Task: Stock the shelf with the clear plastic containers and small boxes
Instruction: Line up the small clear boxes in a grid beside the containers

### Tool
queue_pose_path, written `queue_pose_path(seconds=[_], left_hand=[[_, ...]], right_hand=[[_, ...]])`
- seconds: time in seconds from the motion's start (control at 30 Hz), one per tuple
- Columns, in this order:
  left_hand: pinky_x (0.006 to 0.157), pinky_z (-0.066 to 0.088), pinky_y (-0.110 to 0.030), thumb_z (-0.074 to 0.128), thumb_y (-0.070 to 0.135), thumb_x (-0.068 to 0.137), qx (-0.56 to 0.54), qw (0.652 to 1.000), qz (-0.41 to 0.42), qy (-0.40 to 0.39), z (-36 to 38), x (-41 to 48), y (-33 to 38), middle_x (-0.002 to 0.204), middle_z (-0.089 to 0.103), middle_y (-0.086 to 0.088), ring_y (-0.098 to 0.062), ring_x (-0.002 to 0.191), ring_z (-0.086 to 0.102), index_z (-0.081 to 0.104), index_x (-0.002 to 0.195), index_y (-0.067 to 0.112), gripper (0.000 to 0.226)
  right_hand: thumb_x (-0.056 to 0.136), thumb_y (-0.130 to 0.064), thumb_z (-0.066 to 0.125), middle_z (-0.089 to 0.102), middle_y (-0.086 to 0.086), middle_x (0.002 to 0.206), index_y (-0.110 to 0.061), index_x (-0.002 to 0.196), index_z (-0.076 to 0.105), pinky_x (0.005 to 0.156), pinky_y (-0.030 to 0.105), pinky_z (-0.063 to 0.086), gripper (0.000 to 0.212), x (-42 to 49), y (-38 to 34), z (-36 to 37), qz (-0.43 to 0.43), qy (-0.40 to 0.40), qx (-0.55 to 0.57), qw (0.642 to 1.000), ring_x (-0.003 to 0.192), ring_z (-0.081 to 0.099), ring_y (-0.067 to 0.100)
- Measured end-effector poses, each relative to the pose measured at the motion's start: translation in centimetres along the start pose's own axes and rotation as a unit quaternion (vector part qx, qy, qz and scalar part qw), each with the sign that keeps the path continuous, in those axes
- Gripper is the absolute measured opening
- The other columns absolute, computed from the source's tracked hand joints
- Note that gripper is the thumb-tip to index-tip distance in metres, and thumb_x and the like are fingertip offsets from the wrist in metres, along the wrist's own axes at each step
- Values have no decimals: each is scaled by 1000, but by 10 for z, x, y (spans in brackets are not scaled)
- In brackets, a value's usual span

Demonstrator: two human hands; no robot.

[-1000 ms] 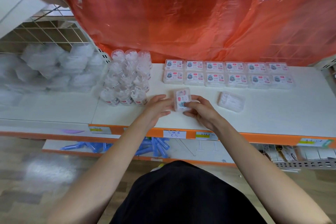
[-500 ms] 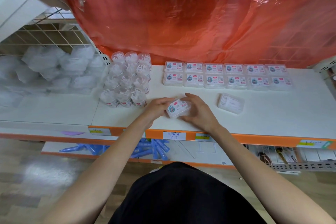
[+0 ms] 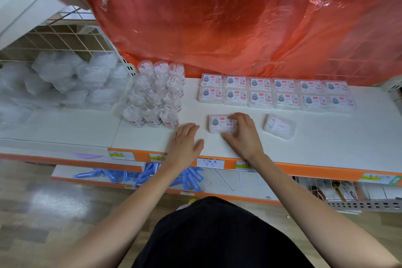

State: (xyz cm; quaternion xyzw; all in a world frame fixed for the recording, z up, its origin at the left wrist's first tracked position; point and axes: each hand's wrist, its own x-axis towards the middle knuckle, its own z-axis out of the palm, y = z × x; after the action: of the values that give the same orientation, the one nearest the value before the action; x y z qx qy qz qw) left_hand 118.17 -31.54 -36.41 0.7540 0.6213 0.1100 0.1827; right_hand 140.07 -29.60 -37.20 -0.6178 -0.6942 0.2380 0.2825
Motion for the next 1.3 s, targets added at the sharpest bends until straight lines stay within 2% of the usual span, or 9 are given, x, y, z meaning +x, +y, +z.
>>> queue_pose_path(seconds=[0.1, 0.2, 0.37, 0.53, 0.8, 0.97, 1.07, 1.2, 1.3], left_hand=[[114, 23, -33, 23, 47, 91, 60, 998, 17, 6, 5, -3, -3, 150, 40, -3, -18, 139, 32, 45, 142, 12, 66], [116, 22, -33, 23, 46, 89, 81, 997, -2, 18, 8, -3, 1, 151, 40, -3, -19, 140, 32, 45, 142, 12, 67], [116, 23, -34, 25, 45, 89, 105, 994, -9, 11, 9, -2, 0, 151, 40, -3, -19, 140, 33, 44, 143, 12, 66], [115, 26, -35, 26, 43, 88, 119, 993, -13, 11, 9, -2, 1, 149, 42, -3, -18, 139, 35, 45, 142, 12, 65], [112, 30, -36, 27, 43, 89, 137, 990, -7, 13, 9, -2, 0, 148, 44, -2, -18, 137, 37, 47, 140, 13, 63], [111, 32, -37, 30, 42, 89, 141, 990, -6, 23, 10, -1, 0, 146, 47, -3, -19, 135, 40, 50, 138, 12, 61], [110, 33, -37, 30, 41, 88, 140, 990, -5, 23, 10, -2, 0, 146, 47, -2, -19, 135, 40, 51, 138, 12, 61], [108, 36, -37, 32, 40, 88, 138, 990, 1, 31, 11, -1, -1, 143, 50, -4, -20, 132, 43, 53, 135, 11, 59], [107, 37, -37, 34, 39, 87, 135, 990, 3, 37, 11, -1, -1, 140, 53, -5, -20, 131, 45, 55, 133, 10, 58]], right_hand=[[83, -24, 73, 39, 13, 148, -11, 132, 52, 110, 34, 32, 55, -3, -1, 3, 19, -20, -21, 999, 133, 42, 29], [85, -28, 70, 33, 10, 155, -13, 134, 53, 108, 40, 38, 54, -10, 1, 3, -1, -14, -51, 999, 135, 41, 29], [88, -30, 68, 43, 6, 152, -14, 133, 56, 101, 40, 42, 49, -13, 5, 2, -48, -29, -85, 995, 120, 53, 30], [91, -37, 60, 44, 4, 152, -15, 138, 54, 100, 42, 43, 52, -6, 3, 6, -80, -46, -105, 990, 122, 54, 27], [95, -38, 58, 36, 4, 157, -15, 145, 46, 101, 42, 41, 56, 11, 1, 17, -94, -60, -114, 987, 131, 49, 26], [96, -48, 42, 27, 2, 161, -19, 150, 38, 102, 44, 41, 62, 16, 0, 23, -101, -66, -133, 984, 131, 46, 24], [97, -41, 52, 21, 3, 163, -21, 152, 34, 102, 43, 38, 61, 15, 0, 22, -96, -55, -114, 987, 131, 44, 24], [96, -37, 51, 37, 3, 156, -20, 144, 46, 101, 44, 43, 51, 13, 0, 21, -95, -33, -105, 989, 127, 48, 24], [97, -40, 42, 39, 2, 155, -19, 145, 46, 98, 43, 44, 53, 15, 1, 24, -94, -45, -128, 986, 125, 50, 24]])
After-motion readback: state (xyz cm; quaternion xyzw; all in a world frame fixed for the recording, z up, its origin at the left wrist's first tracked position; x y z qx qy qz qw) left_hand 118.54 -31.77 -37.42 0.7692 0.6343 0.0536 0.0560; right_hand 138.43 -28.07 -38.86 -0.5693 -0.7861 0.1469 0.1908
